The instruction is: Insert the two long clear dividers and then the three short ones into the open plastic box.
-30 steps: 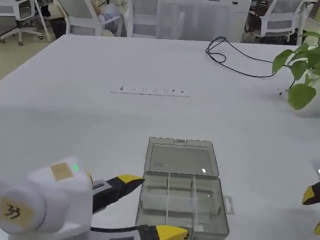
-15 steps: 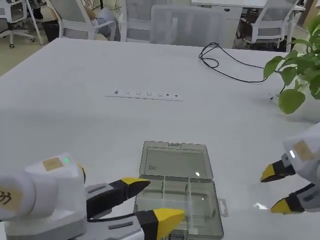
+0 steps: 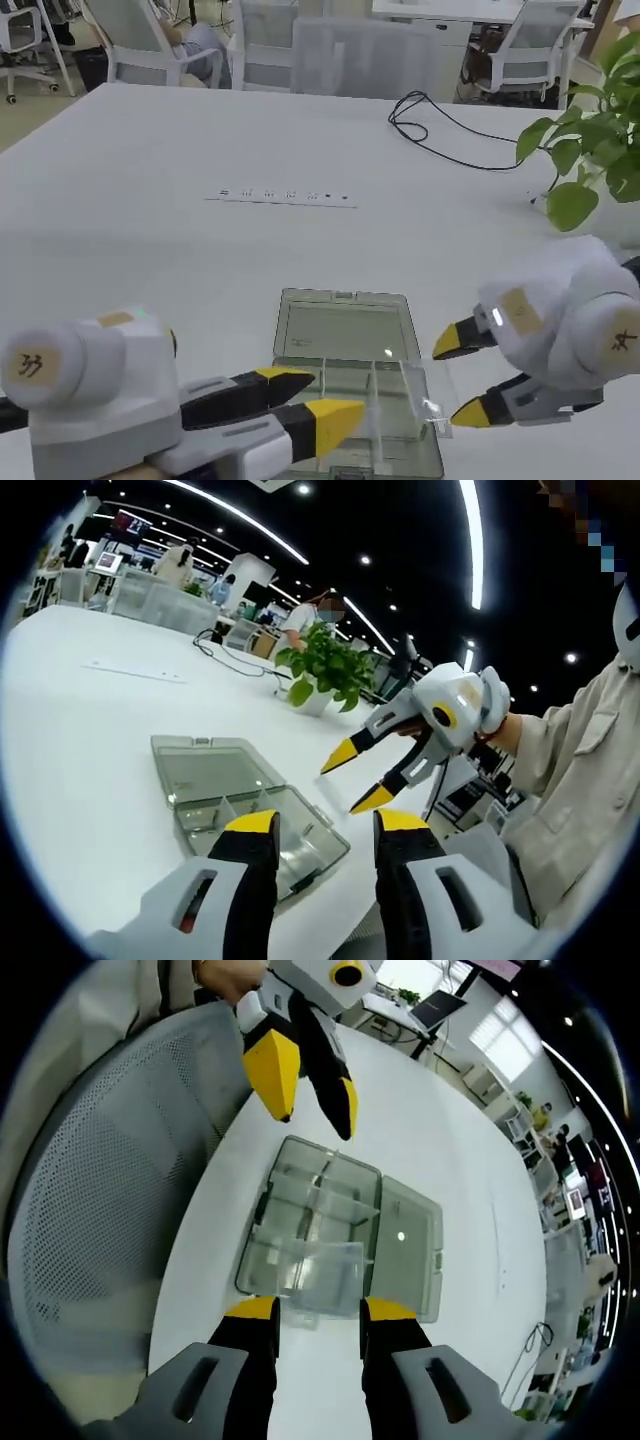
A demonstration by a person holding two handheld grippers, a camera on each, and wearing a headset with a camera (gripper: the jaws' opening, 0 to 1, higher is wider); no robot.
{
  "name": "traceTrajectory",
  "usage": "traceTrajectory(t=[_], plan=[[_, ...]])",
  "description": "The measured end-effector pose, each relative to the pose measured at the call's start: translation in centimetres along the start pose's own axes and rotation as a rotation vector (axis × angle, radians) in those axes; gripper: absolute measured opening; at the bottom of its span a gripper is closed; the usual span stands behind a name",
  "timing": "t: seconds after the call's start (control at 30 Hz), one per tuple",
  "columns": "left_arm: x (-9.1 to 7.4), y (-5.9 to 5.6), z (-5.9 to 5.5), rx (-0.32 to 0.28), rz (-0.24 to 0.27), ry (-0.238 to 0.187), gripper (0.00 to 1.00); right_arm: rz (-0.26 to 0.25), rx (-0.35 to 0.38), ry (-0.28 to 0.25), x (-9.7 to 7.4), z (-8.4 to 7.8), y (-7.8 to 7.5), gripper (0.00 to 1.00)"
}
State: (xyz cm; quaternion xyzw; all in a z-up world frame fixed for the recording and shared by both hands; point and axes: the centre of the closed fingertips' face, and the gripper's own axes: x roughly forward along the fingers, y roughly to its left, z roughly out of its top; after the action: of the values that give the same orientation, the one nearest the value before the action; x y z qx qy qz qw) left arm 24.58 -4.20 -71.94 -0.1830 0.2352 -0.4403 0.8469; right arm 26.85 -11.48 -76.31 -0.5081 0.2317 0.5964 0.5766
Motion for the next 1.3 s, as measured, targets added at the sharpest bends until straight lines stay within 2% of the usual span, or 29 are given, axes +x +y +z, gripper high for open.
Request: traceTrajectory(t=[0.2, 0.37, 0.5, 0.7, 0.87, 0.97, 1.03, 1.13, 1.23, 1.3], plan=[[0.3, 0.4, -0.7, -0.054, 0.019, 0.027, 0.28, -0.020, -0.021, -0.048, 0.4, 2.5, -0.6, 0.32], [0.5, 0.7, -1.1, -0.100, 0.032, 0.033, 0.24, -0.026, -0.030, -0.076, 0.6, 3.9, -0.8, 0.32], [0.7, 0.5, -0.8, -0.171, 0.018, 0.010, 0.19, -0.029, -0.042, -0.087, 0.7, 4.6, -0.7, 0.32], [0.9, 0.4, -0.7, -0.221, 0.014, 0.006, 0.11, -0.039, -0.050, -0.116, 0.5, 5.9, -0.8, 0.32], [1.0, 0.4, -0.6, -0.249, 0.015, 0.003, 0.08, -0.046, -0.055, -0.132, 0.3, 6.5, -0.9, 0.32], [1.1, 0.4, -0.6, -0.265, 0.013, 0.002, 0.02, -0.044, -0.056, -0.136, 0.3, 6.7, -0.8, 0.32], [1.1, 0.3, -0.7, -0.291, 0.014, 0.006, 0.00, -0.046, -0.057, -0.134, 0.3, 6.7, -0.8, 0.32], [1.2, 0.5, -0.8, -0.364, 0.020, 0.017, 0.00, -0.045, -0.058, -0.132, 0.3, 6.7, -0.8, 0.32], [1.1, 0.5, -0.9, -0.372, 0.029, 0.022, 0.00, -0.046, -0.057, -0.131, 0.3, 6.7, -0.8, 0.32], [1.1, 0.5, -1.0, -0.432, 0.036, 0.027, 0.00, -0.047, -0.057, -0.131, 0.3, 6.7, -0.8, 0.32]])
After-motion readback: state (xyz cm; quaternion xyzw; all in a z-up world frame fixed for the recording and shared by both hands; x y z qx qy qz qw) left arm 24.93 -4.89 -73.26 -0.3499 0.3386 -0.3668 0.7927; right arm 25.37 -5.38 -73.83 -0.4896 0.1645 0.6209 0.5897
